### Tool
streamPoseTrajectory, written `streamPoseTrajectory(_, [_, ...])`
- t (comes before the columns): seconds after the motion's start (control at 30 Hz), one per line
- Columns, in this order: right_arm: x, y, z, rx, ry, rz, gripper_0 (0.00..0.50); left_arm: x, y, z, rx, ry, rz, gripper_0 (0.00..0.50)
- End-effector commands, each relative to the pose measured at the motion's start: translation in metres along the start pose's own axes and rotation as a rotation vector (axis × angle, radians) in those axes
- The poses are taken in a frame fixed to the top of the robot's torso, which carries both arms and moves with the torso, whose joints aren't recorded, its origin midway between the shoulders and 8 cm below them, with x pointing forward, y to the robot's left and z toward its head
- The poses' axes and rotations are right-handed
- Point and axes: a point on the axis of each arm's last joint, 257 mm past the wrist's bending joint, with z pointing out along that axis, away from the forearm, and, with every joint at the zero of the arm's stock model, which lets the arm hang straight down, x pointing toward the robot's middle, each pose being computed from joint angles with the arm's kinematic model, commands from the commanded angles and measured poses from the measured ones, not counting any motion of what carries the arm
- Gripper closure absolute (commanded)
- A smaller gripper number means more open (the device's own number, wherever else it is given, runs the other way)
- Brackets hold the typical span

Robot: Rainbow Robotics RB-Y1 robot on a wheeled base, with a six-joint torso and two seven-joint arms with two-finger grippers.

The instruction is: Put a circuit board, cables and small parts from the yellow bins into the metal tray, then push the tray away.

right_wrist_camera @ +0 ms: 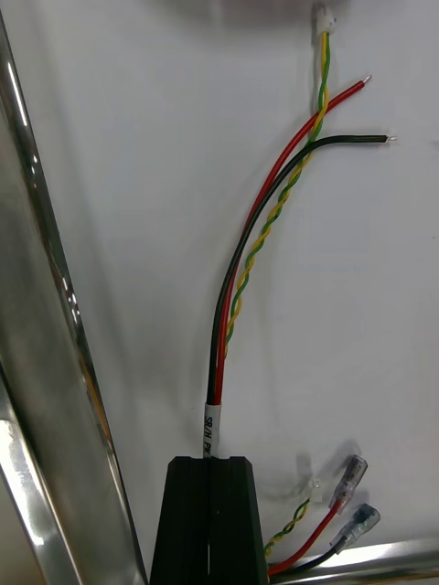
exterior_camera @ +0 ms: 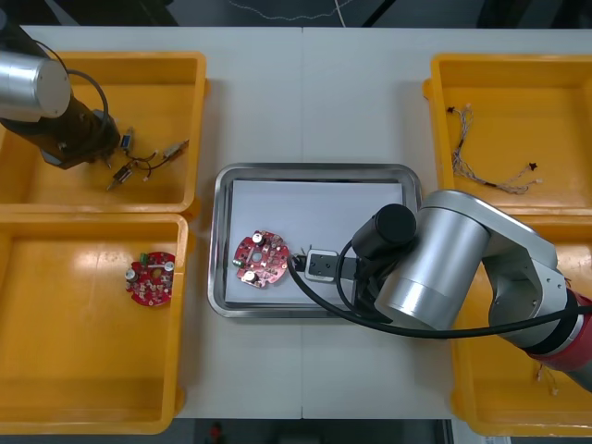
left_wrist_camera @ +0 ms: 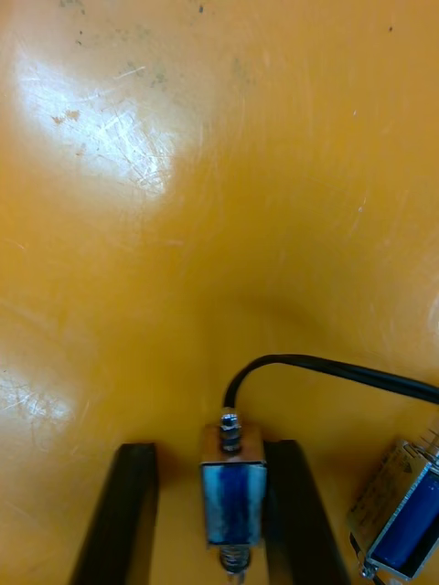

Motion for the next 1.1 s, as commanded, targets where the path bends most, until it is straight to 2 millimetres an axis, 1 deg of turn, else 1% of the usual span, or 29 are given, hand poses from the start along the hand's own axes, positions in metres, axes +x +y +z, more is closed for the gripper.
streamPoseTrajectory(0.03, [-0.003, 0.008, 0.001, -0.002, -0.009, -0.056, 0.470, -0.009, -0.029, -0.009, 0.042, -0.021, 0.041, 0.499])
streamPoseTrajectory(0.07, [-0.003, 0.008, 0.001, -0.002, -0.009, -0.056, 0.420, -0.010, -0.029, -0.009, 0.043, -0.022, 0.041, 0.500])
streamPoseTrajectory(0.1, [-0.003, 0.008, 0.001, -0.001, -0.009, -0.054, 0.206, -0.009, -0.029, -0.009, 0.042, -0.020, 0.038, 0.500])
streamPoseTrajectory(0.13, [-0.003, 0.007, 0.001, 0.002, -0.009, -0.055, 0.070, -0.009, -0.029, -0.009, 0.042, -0.021, 0.039, 0.500])
streamPoseTrajectory(0.17, [-0.004, 0.006, 0.000, 0.003, -0.012, -0.051, 0.000, -0.010, -0.028, -0.010, 0.042, -0.022, 0.037, 0.500])
streamPoseTrajectory(0.23, [-0.005, 0.004, -0.001, 0.015, -0.012, -0.056, 0.000, -0.010, -0.028, -0.009, 0.041, -0.021, 0.034, 0.500])
streamPoseTrajectory(0.37, [-0.009, -0.002, -0.007, 0.038, -0.028, -0.054, 0.000, -0.020, -0.020, -0.017, 0.041, -0.032, 0.017, 0.500])
streamPoseTrajectory(0.5, [-0.012, -0.008, -0.015, 0.055, -0.041, -0.051, 0.000, -0.029, -0.012, -0.035, 0.030, -0.023, 0.013, 0.500])
streamPoseTrajectory(0.53, [-0.012, -0.010, -0.017, 0.059, -0.043, -0.048, 0.000, -0.031, -0.012, -0.043, 0.027, -0.021, 0.015, 0.500])
streamPoseTrajectory(0.7, [-0.014, -0.019, -0.029, 0.074, -0.052, -0.030, 0.000, -0.035, -0.005, -0.071, -0.001, -0.006, 0.033, 0.500])
streamPoseTrajectory(0.83, [-0.010, -0.026, -0.042, 0.077, -0.029, 0.002, 0.000, -0.032, -0.007, -0.087, -0.012, 0.010, 0.052, 0.500])
streamPoseTrajectory(0.93, [-0.009, -0.028, -0.052, 0.066, -0.015, 0.017, 0.000, -0.027, -0.010, -0.095, -0.028, 0.019, 0.074, 0.500])
streamPoseTrajectory(0.97, [-0.007, -0.029, -0.058, 0.053, -0.007, 0.035, 0.000, -0.024, -0.012, -0.102, -0.040, 0.024, 0.092, 0.500])
streamPoseTrajectory(1.0, [-0.006, -0.031, -0.061, 0.049, -0.003, 0.042, 0.000, -0.023, -0.013, -0.106, -0.043, 0.023, 0.100, 0.500])
streamPoseTrajectory(1.1, [-0.003, -0.036, -0.078, 0.041, -0.007, 0.072, 0.000, -0.016, -0.020, -0.116, -0.047, 0.034, 0.122, 0.500])
